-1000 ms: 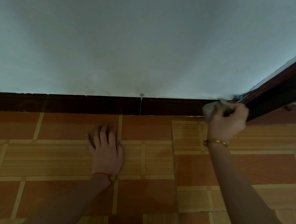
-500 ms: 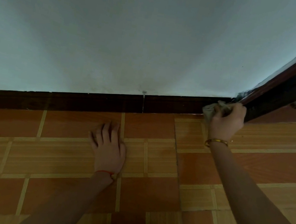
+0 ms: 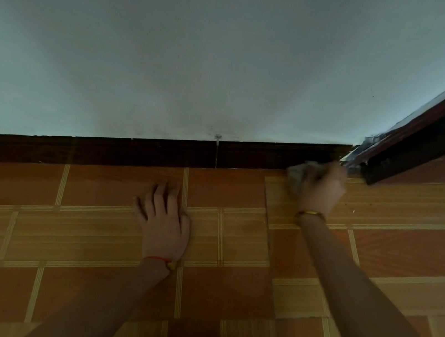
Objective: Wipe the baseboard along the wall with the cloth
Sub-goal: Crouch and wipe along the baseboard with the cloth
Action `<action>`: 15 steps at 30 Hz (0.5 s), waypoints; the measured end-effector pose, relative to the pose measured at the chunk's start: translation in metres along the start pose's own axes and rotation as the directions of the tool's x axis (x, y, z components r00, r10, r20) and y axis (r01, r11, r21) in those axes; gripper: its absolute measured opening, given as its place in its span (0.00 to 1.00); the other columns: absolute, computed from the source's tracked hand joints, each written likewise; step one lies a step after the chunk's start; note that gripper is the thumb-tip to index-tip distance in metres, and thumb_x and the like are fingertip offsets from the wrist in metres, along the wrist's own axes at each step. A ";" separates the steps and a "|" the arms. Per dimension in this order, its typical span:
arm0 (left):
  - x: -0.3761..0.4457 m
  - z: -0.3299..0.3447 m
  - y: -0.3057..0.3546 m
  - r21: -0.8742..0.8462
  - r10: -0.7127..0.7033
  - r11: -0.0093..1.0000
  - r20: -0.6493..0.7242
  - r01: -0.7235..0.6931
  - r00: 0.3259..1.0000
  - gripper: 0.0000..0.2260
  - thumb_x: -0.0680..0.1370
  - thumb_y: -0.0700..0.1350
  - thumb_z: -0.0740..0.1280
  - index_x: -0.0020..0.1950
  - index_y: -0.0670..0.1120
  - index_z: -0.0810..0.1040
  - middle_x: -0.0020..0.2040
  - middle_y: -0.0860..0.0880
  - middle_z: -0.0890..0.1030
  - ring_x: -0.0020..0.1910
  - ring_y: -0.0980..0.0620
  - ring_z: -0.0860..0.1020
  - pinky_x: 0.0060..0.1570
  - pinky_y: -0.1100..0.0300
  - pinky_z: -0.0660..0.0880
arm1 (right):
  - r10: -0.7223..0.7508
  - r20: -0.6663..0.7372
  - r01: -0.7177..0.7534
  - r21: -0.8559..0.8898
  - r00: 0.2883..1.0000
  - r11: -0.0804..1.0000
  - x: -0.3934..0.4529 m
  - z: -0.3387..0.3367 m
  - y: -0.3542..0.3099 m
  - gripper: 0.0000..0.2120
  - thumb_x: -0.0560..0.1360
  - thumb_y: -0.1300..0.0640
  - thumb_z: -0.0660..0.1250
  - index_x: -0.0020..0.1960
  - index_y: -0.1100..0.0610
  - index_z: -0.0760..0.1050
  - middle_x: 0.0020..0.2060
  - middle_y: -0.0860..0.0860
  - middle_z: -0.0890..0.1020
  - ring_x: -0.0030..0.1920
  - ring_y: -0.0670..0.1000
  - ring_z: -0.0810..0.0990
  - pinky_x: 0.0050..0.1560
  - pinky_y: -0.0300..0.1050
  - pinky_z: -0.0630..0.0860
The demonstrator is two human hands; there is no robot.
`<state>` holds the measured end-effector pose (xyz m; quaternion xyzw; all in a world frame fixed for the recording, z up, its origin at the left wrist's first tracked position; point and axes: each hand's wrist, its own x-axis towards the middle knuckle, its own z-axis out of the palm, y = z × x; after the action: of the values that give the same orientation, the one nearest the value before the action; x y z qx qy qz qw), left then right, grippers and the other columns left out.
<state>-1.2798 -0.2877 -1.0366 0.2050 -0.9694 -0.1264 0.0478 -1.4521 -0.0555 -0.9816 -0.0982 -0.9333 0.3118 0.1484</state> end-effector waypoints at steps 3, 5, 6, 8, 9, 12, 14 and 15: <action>-0.001 -0.001 0.001 0.009 0.001 1.000 0.004 -0.002 1.000 0.25 0.78 0.49 0.54 0.74 0.44 0.67 0.73 0.41 0.67 0.74 0.38 0.63 0.74 0.32 0.50 | -0.038 0.008 0.039 -0.075 0.999 0.996 0.021 -0.016 0.026 0.09 0.73 0.67 0.66 0.52 0.66 0.71 0.52 0.64 0.76 0.51 0.62 0.75 0.47 0.53 0.74; -0.001 -0.001 0.001 0.010 -0.002 1.000 0.000 0.002 1.000 0.24 0.78 0.49 0.54 0.74 0.44 0.68 0.73 0.41 0.67 0.74 0.38 0.62 0.74 0.32 0.50 | -0.094 0.039 0.098 -0.092 0.995 0.991 0.013 -0.011 0.029 0.11 0.74 0.62 0.67 0.54 0.65 0.71 0.52 0.62 0.76 0.51 0.62 0.75 0.46 0.53 0.75; 0.000 -0.001 0.002 0.009 -0.004 1.000 0.000 0.004 1.000 0.24 0.78 0.49 0.55 0.73 0.44 0.68 0.73 0.41 0.67 0.74 0.38 0.63 0.74 0.32 0.50 | -0.096 0.045 0.100 -0.090 0.994 0.991 0.004 -0.006 0.028 0.14 0.74 0.59 0.68 0.56 0.64 0.71 0.54 0.61 0.75 0.53 0.61 0.75 0.48 0.54 0.76; -0.001 -0.001 0.002 0.009 -0.007 1.000 0.003 0.006 1.000 0.24 0.78 0.49 0.55 0.73 0.44 0.68 0.73 0.41 0.68 0.74 0.38 0.63 0.74 0.32 0.51 | -0.100 0.047 0.105 -0.109 0.994 0.989 -0.015 0.003 0.026 0.18 0.75 0.54 0.68 0.59 0.64 0.70 0.57 0.62 0.74 0.54 0.61 0.73 0.53 0.54 0.74; 0.000 -0.001 0.001 0.012 -0.005 1.000 0.001 0.005 1.000 0.24 0.78 0.49 0.55 0.73 0.44 0.68 0.73 0.41 0.68 0.74 0.38 0.63 0.73 0.31 0.51 | -0.109 0.042 0.113 -0.119 0.993 0.986 -0.021 0.006 0.024 0.19 0.75 0.53 0.68 0.59 0.64 0.70 0.58 0.62 0.74 0.54 0.61 0.72 0.54 0.54 0.73; 0.000 -0.001 0.000 0.019 0.003 1.000 -0.003 -0.003 1.000 0.24 0.77 0.49 0.56 0.73 0.44 0.69 0.72 0.40 0.69 0.74 0.38 0.63 0.73 0.31 0.52 | -0.039 0.017 0.040 -0.091 0.999 0.995 -0.020 0.006 0.023 0.20 0.74 0.55 0.68 0.62 0.62 0.70 0.59 0.61 0.73 0.55 0.61 0.71 0.54 0.56 0.73; -0.001 -0.001 0.000 0.013 0.003 1.000 -0.002 -0.003 1.000 0.24 0.77 0.49 0.55 0.73 0.44 0.68 0.72 0.40 0.69 0.74 0.38 0.63 0.73 0.31 0.52 | 0.084 -0.012 -0.085 -0.088 0.996 0.992 -0.014 0.004 0.025 0.24 0.73 0.54 0.69 0.64 0.62 0.68 0.59 0.61 0.73 0.56 0.62 0.71 0.54 0.57 0.72; 0.000 -0.001 0.000 0.007 0.003 1.000 -0.004 -0.003 1.000 0.25 0.77 0.49 0.55 0.73 0.44 0.68 0.72 0.40 0.69 0.74 0.38 0.63 0.73 0.31 0.52 | 0.130 -0.020 -0.132 -0.089 0.991 0.987 -0.012 0.002 0.025 0.24 0.73 0.53 0.69 0.64 0.62 0.68 0.59 0.61 0.73 0.56 0.62 0.71 0.54 0.58 0.72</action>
<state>-1.2795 -0.2873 -1.0355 0.2039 -0.9700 -0.1224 0.0494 -1.4392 -0.0405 -1.0012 -0.1680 -0.9370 0.2776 0.1295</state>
